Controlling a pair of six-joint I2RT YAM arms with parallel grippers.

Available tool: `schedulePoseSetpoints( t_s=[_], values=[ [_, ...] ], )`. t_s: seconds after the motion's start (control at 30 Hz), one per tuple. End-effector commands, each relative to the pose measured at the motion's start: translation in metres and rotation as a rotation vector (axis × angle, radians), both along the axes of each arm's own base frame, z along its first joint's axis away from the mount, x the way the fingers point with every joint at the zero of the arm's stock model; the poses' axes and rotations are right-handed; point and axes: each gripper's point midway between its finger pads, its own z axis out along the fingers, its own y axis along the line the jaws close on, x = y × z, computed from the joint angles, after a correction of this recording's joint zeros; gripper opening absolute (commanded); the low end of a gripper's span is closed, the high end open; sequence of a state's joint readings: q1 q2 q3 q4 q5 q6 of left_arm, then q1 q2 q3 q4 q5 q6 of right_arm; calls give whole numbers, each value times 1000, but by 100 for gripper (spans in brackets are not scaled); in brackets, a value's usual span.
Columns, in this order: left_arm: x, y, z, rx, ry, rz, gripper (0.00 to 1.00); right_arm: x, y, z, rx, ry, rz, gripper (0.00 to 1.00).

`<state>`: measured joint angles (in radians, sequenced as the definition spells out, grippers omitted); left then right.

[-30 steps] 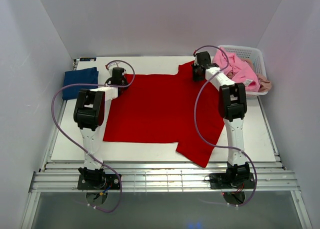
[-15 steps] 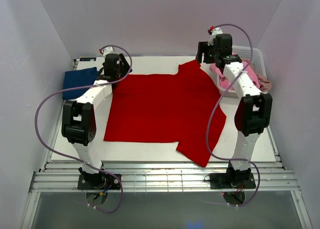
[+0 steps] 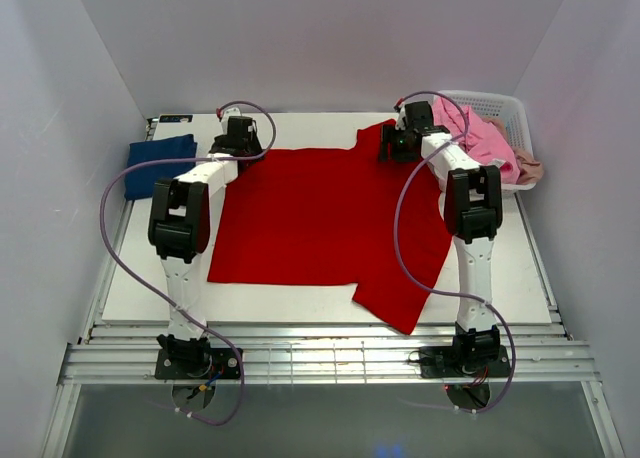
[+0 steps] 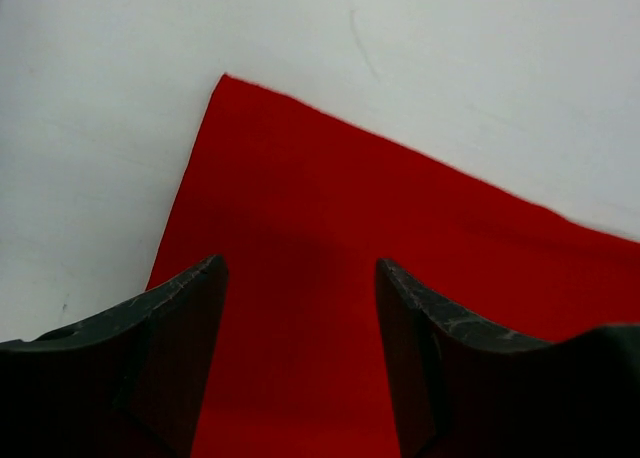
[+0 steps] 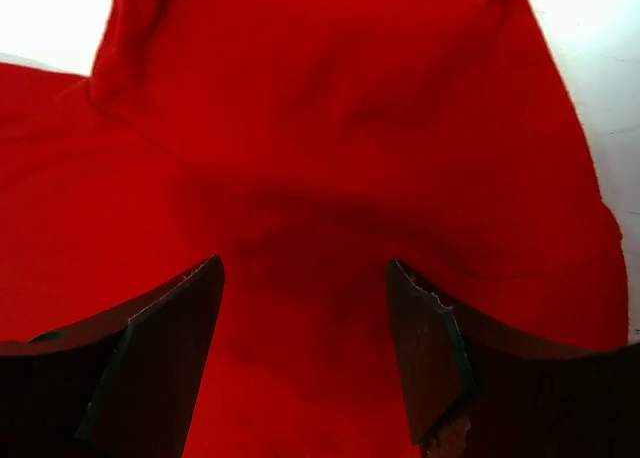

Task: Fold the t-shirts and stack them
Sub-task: Flatten out the tshirt

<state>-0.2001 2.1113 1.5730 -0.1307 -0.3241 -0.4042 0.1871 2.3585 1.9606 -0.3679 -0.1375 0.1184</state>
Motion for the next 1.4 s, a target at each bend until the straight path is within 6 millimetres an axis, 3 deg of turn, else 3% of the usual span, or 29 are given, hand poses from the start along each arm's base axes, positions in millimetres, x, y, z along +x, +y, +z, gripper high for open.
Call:
schedulePoseSetpoints(
  t_s=[0.0,0.13,0.23,0.33,0.47,0.73,0.87,0.9,1.0,1.07,1.13,1.33,1.37],
  values=[
    [18,7,55,34,-100,20,71,33,-6,85,43,-173,-53,72],
    [28,4,76,21,-132,20,72,32,-18,106,61,-202,-114,73],
    [28,3,93,17,-163,10,72,29,-23,133,72,-256,-146,75],
    [31,-5,106,35,-203,-79,75,37,-25,148,69,-292,-161,75],
    [37,-14,99,14,-191,-156,75,42,-21,133,90,-254,-119,76],
    [36,16,72,39,-219,-146,75,42,-23,93,35,-223,-68,71],
    [39,28,46,20,-221,-204,75,40,-30,76,-21,-230,-67,69],
    [39,34,40,27,-205,-204,75,35,-31,64,-28,-211,-66,69],
    [34,37,21,9,-164,-237,74,26,-31,55,-28,-182,-55,70],
    [30,36,23,-3,-183,-232,74,19,-28,49,-19,-148,-33,71],
    [27,27,25,-29,-194,-286,74,19,-29,56,-27,-154,-9,71],
    [30,24,41,-25,-202,-307,75,17,-31,84,-40,-203,4,74],
    [29,26,38,-26,-190,-293,75,15,-32,80,-40,-196,-3,74]
  ],
)
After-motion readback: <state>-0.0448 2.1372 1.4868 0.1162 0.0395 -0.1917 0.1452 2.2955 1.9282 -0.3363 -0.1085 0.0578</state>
